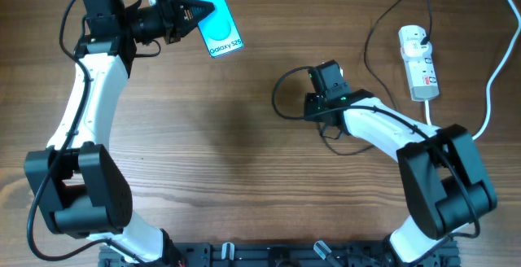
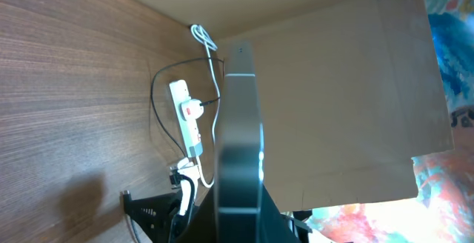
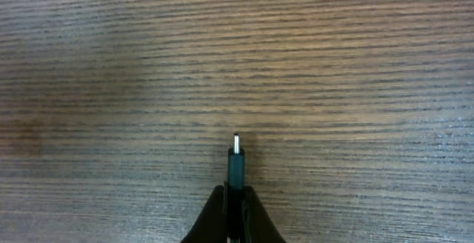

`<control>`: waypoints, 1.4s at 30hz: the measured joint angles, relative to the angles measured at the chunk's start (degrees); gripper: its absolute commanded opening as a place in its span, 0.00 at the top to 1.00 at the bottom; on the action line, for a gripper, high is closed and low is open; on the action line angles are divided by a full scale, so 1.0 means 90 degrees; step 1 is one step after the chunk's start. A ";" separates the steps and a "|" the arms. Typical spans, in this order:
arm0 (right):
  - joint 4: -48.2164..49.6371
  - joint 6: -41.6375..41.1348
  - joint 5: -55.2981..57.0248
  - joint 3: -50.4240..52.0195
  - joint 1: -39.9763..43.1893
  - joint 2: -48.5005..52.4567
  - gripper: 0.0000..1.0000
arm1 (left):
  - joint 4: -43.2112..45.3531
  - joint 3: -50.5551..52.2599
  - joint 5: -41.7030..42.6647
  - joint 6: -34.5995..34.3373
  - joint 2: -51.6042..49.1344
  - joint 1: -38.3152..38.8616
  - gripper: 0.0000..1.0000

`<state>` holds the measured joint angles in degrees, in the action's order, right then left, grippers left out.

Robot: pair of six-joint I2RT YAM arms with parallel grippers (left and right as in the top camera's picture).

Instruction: Plug charger to phone and switch on socket

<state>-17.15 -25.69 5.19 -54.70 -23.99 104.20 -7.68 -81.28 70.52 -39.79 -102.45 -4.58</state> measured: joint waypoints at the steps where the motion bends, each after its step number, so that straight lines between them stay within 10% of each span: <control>1: 0.0000 0.0007 0.0012 -0.0027 -0.0005 0.0041 0.83 | -0.0002 0.0000 0.0000 0.0000 0.0000 0.0000 0.96; 15: -0.0046 -0.0568 -0.0391 -0.0447 0.0078 0.0410 0.95 | -0.0100 0.0000 0.0000 0.0000 0.0000 0.0000 0.96; 26: 0.0296 0.0770 -0.7715 -0.0306 0.0474 -0.1324 0.95 | 0.0544 0.0002 0.0874 -0.0051 0.0000 0.0107 0.96; 42: 0.2730 -0.1617 -0.7524 -0.0294 0.0012 -0.1921 0.95 | 0.0580 0.0002 0.0976 -0.0556 0.0000 0.0347 0.96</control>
<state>7.42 -40.25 -62.52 -57.34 -23.88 86.91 -2.46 -81.25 79.31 -44.80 -102.45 -1.45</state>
